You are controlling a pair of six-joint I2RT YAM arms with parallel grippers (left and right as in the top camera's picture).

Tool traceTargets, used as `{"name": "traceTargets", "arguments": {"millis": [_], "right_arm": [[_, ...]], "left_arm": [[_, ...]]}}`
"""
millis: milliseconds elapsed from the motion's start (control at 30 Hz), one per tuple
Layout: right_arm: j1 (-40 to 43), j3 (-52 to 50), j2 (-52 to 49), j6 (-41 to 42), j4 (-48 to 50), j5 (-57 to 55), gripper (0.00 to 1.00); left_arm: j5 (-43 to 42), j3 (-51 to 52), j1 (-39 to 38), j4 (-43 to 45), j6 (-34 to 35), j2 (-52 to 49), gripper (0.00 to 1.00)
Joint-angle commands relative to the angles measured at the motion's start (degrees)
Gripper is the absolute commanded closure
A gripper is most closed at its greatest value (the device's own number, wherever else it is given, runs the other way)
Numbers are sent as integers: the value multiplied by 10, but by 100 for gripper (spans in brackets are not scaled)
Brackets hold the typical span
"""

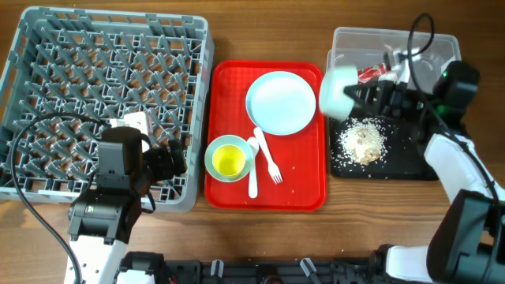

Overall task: Sort waste into correct bins and load items into the dishwasher rack
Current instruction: 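Carry the empty green bowl back and set it on the white plate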

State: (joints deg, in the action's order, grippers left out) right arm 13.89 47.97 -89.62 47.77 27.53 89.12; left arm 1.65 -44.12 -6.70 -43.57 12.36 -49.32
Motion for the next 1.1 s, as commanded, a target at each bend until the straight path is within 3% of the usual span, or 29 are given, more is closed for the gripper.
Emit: {"name": "traceTargets", "arguments": {"millis": [0,67,133,233,300,433,500,533,600,667,733,933,1067], "right_arm": [[-28,14,25,278,216,5,96],[-42,14,17,337,241,5,96],[-53,14,11,332,246,0,96],[-66,20,10,341,334,-82,96],[-68,21,10,324,365,-157,96],[-75,26,10,205,306,-273,96],[-81,58,10,104,174,-303,95],[-92,100,10,14,44,-322,95],[-109,161,10,-94,-123,-360,95],[-146,256,10,-232,-333,-449,95],[-195,317,10,-320,-457,-533,96],[-334,322,-33,-459,-611,-737,96],[-408,322,-119,-477,-621,-776,96]], "left_arm": [[-5,-11,-2,4,5,-1,0],[-5,-11,-2,8,5,-1,0],[-5,-11,-2,12,5,-1,0],[-5,-11,-2,13,5,-1,0],[-5,-11,-2,13,5,-1,0],[-5,-11,-2,13,5,-1,0],[-5,-11,-2,13,5,-1,0],[-5,-11,-2,13,5,-1,0],[-5,-11,-2,13,5,-1,0],[-5,-11,-2,13,5,-1,0],[-5,-11,-2,13,5,-1,0],[-5,-11,-2,13,5,-1,0],[-5,-11,-2,13,5,-1,0]]}}
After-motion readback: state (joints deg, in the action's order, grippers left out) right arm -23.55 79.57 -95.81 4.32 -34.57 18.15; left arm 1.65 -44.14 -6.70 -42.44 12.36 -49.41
